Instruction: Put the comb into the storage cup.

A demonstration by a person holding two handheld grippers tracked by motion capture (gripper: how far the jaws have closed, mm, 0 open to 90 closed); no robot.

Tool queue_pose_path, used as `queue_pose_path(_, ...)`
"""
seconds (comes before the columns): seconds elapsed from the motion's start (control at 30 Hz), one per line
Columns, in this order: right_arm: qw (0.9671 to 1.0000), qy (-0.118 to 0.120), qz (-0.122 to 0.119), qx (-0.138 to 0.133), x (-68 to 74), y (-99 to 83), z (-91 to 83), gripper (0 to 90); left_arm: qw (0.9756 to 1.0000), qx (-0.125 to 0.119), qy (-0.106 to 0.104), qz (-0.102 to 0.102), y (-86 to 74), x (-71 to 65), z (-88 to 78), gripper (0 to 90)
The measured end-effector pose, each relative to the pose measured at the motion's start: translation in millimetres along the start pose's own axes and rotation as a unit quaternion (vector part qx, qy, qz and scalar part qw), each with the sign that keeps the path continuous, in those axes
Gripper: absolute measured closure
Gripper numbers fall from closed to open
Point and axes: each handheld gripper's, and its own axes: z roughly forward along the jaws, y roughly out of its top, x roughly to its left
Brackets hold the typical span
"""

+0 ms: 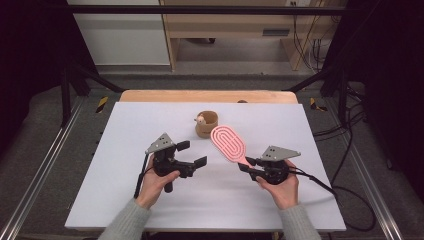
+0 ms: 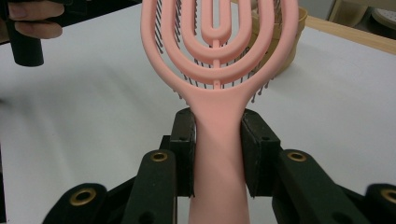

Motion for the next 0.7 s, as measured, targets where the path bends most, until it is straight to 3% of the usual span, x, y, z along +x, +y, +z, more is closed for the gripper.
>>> queue_pose_path(0.7, 1.0000, 0.000, -0.001, 0.000, 0.8, 0.2, 0.6, 69.2, 0.9994, -0.014, -0.006, -0.031, 3.7, -4.8, 17.0, 2.0)
